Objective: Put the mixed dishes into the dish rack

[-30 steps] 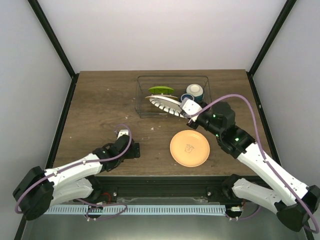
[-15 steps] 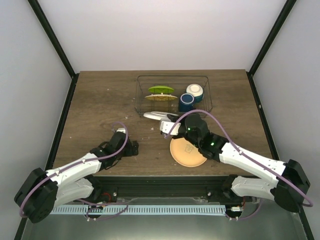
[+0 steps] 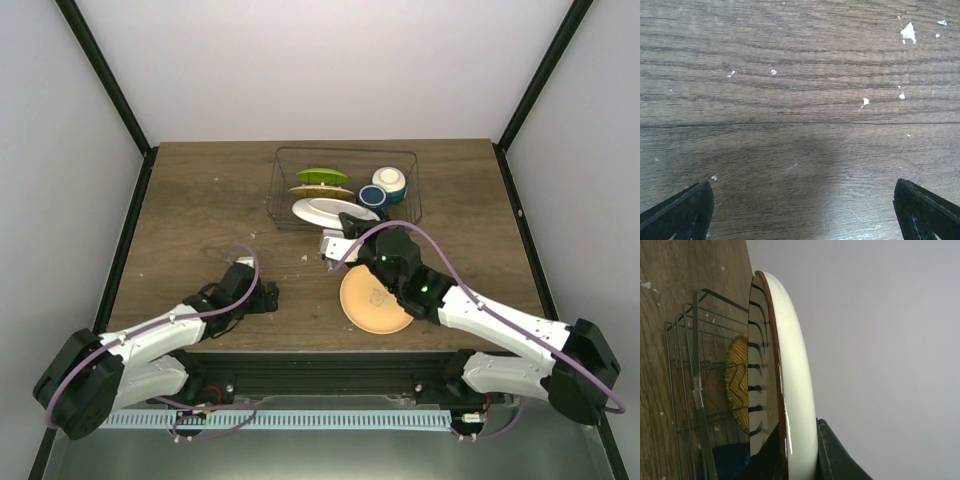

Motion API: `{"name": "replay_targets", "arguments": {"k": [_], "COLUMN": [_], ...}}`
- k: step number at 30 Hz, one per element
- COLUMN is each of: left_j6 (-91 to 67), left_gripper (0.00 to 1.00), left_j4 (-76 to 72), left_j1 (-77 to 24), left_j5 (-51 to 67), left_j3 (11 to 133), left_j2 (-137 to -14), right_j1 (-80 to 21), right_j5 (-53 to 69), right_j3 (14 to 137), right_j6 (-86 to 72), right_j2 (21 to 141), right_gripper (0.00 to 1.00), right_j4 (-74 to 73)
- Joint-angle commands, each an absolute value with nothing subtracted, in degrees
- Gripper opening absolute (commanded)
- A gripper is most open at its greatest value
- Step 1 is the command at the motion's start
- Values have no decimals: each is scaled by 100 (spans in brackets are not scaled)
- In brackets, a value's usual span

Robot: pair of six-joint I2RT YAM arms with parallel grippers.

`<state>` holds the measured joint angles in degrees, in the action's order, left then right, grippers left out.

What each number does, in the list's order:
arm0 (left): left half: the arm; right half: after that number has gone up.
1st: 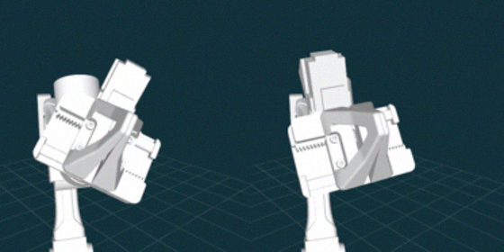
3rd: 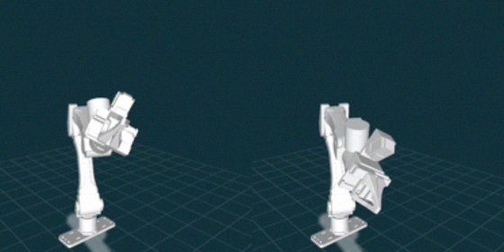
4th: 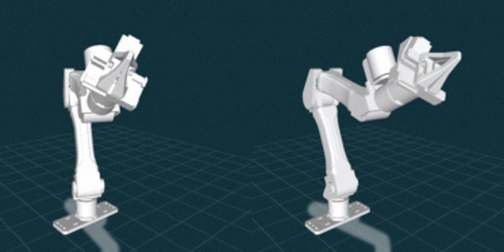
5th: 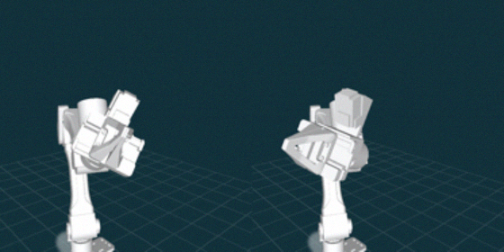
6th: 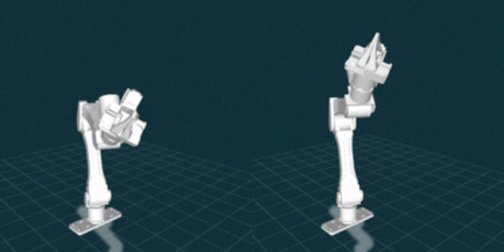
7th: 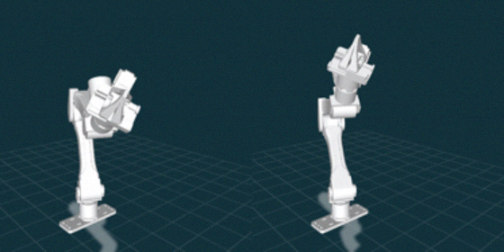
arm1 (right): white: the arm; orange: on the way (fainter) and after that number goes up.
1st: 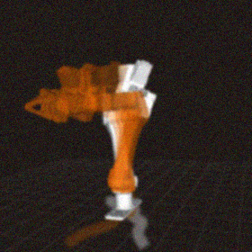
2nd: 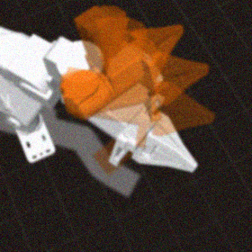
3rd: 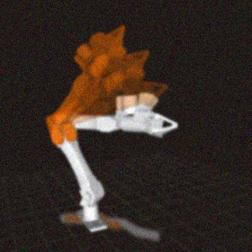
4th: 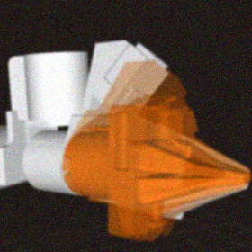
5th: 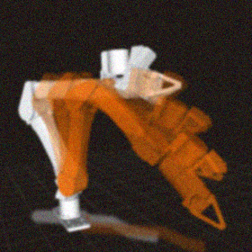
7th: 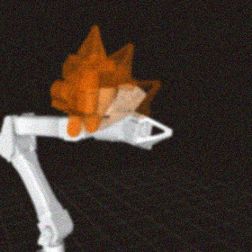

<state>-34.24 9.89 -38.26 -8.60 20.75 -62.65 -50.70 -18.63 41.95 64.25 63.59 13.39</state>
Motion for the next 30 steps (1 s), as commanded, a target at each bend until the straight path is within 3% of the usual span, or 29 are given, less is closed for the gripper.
{"name": "replay_targets", "arguments": {"k": [1, 30], "left_j6": [-3344, -3260], "left_gripper": [100, 100], "left_j4": [809, 660], "left_j1": [-3792, -3690], "left_j5": [-789, -618], "left_j3": [2058, 2069], "left_j2": [-6347, -6476], "right_j1": [-5058, -4725], "right_j5": [-1965, -1663], "right_j3": [4538, 4604], "right_j6": [6662, 6871], "right_j2": [6311, 7700], "right_gripper": [1, 1], "right_j4": [2324, 3149]}}
